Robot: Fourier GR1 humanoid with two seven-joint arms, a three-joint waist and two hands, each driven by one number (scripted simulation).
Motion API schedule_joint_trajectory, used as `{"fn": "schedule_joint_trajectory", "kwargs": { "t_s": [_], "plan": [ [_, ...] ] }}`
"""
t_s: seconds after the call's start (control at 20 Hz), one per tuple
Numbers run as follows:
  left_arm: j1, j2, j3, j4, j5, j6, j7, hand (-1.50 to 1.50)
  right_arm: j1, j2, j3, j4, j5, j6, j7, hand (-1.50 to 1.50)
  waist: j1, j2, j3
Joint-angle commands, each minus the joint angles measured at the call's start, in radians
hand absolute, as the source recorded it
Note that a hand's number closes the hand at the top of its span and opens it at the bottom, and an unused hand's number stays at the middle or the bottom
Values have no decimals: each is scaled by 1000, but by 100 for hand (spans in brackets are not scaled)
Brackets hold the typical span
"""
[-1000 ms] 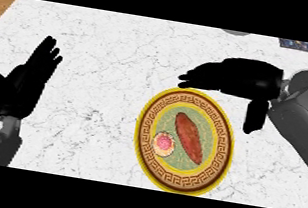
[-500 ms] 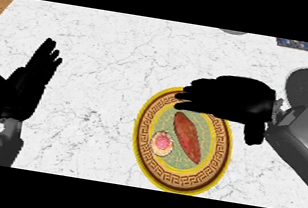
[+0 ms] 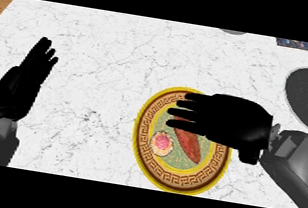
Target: Pick the sweet potato from the plate and place it in the pan
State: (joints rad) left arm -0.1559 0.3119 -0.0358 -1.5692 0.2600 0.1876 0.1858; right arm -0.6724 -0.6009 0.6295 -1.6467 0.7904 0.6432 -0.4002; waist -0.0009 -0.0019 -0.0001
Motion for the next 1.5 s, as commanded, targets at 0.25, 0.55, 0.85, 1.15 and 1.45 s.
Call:
{"fn": "schedule_joint_trajectory", "kwargs": {
  "t_s": [0.25,0.55,0.85,1.15,1.45],
  "plan": [
    [-11,-42,3,-15,-48,7,46,0,43,117,2,28,177,50,52,-150,4,2,0],
    [-19,-16,44,-53,-38,-41,93,0,76,176,-19,120,258,6,5,-150,5,2,0],
    [0,-69,30,-52,-76,-26,63,0,46,214,-7,228,350,-21,-59,-150,6,2,0],
    [-83,-85,61,20,-88,-34,68,0,64,283,-43,263,409,-22,-66,-150,1,2,0],
    [23,-83,84,-25,-78,-95,23,0,54,400,-63,384,463,-48,-80,-150,8,3,0]
  ]
}}
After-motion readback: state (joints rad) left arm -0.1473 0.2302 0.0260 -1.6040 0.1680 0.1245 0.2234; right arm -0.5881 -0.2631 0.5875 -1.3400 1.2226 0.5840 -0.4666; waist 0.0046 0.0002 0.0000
